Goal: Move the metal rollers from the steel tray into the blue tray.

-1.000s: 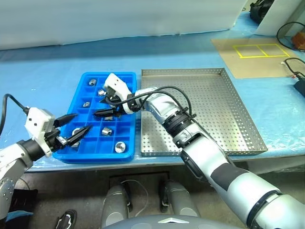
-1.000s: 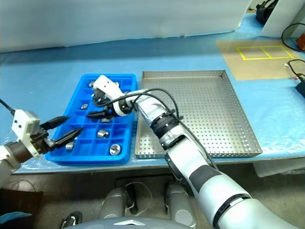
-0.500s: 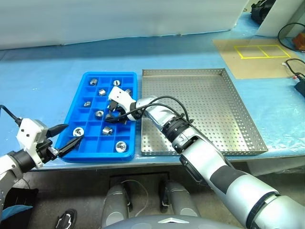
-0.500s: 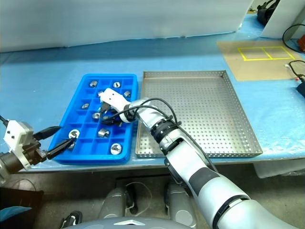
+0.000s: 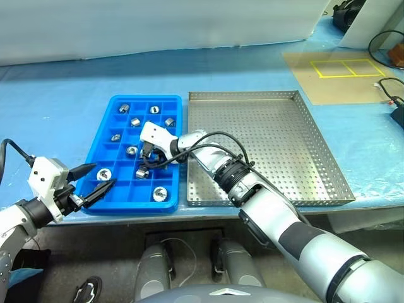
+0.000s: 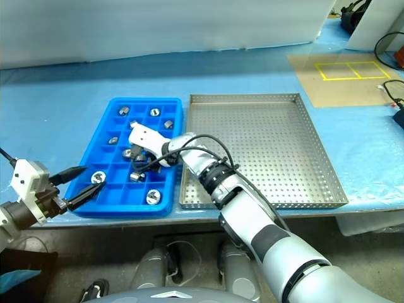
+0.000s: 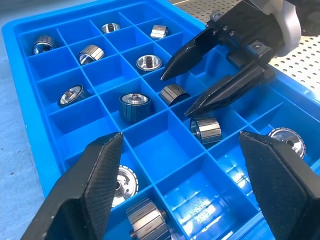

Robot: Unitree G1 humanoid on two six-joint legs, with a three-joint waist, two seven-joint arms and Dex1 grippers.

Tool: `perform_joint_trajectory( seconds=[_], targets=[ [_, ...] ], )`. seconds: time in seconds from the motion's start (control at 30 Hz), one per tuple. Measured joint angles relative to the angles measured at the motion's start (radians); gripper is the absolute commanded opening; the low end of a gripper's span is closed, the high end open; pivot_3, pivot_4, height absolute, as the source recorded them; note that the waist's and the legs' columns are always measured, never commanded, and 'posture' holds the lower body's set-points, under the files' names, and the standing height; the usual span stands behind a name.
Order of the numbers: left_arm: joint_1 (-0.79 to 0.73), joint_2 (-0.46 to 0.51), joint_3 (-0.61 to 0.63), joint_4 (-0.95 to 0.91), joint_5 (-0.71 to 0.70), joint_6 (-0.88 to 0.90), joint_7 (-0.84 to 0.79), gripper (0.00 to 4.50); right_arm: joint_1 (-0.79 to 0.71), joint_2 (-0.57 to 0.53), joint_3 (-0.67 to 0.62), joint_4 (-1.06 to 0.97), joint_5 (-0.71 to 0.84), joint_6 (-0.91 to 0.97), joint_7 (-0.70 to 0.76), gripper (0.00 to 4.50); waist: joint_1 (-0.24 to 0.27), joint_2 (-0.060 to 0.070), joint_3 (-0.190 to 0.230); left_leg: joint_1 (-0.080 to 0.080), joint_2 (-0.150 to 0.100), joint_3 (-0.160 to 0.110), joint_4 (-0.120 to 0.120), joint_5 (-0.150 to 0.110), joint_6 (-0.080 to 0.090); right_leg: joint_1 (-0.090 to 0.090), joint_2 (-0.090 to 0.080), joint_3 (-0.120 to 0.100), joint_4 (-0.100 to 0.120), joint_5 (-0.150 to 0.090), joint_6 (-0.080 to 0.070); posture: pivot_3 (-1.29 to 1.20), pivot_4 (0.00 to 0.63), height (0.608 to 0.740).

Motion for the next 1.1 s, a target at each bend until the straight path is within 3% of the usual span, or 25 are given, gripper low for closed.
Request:
perform_joint_trajectory(
  seconds=[0.1,0.23,0.7,0.87,1.1],
  targets=[
    [0.000,-0.005,-0.010,-0.003,-0.002,0.003,0.004,3.92,0.005,-0.001,0.001,-0.007,-0.004,-0.004,-0.010,2.67,0.004,0.000,0.000,0.000,0.000,0.000,0.000,0.000,0.000,0.000,0.000,0.000,0.000,0.000,0.000,-0.32,0.150,0.740],
    [0.000,-0.007,-0.017,-0.015,-0.003,0.003,0.006,3.92,0.006,-0.001,0.001,-0.008,-0.007,-0.004,-0.017,1.30,0.005,0.000,0.000,0.000,0.000,0.000,0.000,0.000,0.000,0.000,0.000,0.000,0.000,0.000,0.000,-0.33,0.150,0.740],
    [-0.015,-0.008,-0.038,-0.023,-0.012,0.009,0.017,3.92,0.006,-0.001,0.000,-0.016,-0.007,-0.004,-0.016,1.30,0.005,0.000,0.000,0.001,0.000,0.000,0.000,0.000,0.000,0.000,0.000,0.000,0.000,0.000,0.000,-0.34,0.150,0.740],
    [-0.025,-0.008,-0.041,-0.023,-0.019,0.020,0.026,3.92,0.008,-0.002,-0.002,-0.027,-0.015,-0.018,-0.026,0.03,0.002,0.000,0.000,0.001,0.000,0.000,0.000,0.000,0.000,0.000,0.000,0.000,0.000,0.000,0.000,-0.34,0.150,0.740],
    [-0.043,-0.011,-0.062,-0.028,-0.026,0.029,0.043,3.92,0.008,-0.002,-0.053,-0.057,0.028,0.005,-0.024,0.03,0.004,0.000,0.000,0.000,0.000,0.000,0.000,0.000,0.000,0.000,0.000,0.000,0.000,0.000,0.000,-0.35,0.150,0.740]
  ],
)
